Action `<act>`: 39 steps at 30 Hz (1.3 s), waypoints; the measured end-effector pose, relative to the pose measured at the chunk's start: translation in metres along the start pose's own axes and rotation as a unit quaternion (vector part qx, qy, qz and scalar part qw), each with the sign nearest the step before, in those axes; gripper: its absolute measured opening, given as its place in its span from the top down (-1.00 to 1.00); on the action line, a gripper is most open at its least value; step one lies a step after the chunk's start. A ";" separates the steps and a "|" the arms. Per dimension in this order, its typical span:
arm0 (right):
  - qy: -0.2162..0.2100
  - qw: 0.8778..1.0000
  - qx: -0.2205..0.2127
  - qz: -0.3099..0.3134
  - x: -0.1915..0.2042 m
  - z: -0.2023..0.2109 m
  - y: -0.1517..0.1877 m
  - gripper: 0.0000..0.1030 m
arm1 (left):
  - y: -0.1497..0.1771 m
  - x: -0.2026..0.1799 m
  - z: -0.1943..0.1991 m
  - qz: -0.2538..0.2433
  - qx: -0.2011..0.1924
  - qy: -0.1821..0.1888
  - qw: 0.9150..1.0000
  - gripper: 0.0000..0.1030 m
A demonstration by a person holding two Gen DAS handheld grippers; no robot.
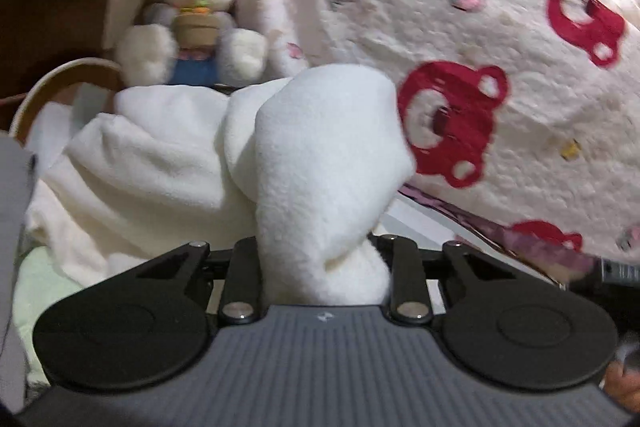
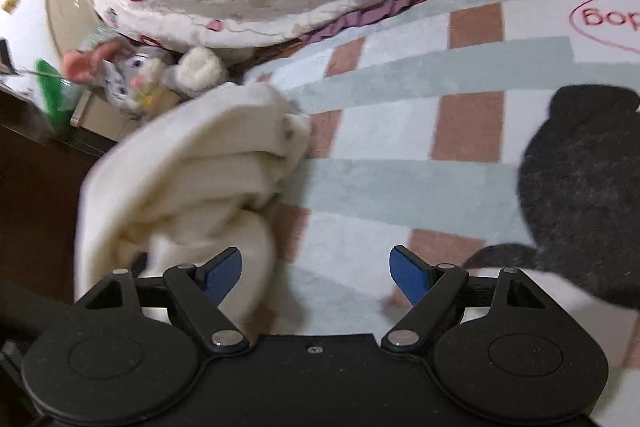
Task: Fold clothes
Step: 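Grasp the fleece edge with the right gripper while the left gripper releases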
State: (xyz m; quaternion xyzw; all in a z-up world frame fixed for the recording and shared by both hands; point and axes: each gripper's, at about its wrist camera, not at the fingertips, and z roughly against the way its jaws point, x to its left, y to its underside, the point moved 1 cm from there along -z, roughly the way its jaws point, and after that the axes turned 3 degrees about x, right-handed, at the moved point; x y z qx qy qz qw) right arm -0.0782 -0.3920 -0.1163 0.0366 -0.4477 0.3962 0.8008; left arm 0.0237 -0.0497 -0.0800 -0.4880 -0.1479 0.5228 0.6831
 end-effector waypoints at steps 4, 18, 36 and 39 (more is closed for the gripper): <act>-0.065 0.998 0.011 -0.015 0.008 0.004 -0.002 -0.67 | 0.000 -0.021 0.005 -0.023 0.000 0.039 0.999 0.54; -0.142 0.989 0.027 0.016 0.033 -0.046 -0.019 0.48 | 0.049 -0.102 -0.002 -0.148 0.076 0.189 0.968 0.59; -0.077 0.974 -0.160 0.144 0.029 0.087 -0.045 0.70 | 0.016 -0.006 0.015 -0.011 0.055 0.052 0.997 -0.66; -0.054 0.968 -0.177 0.169 0.033 0.105 -0.036 0.71 | 0.014 0.008 0.008 0.006 0.065 0.023 0.998 -0.66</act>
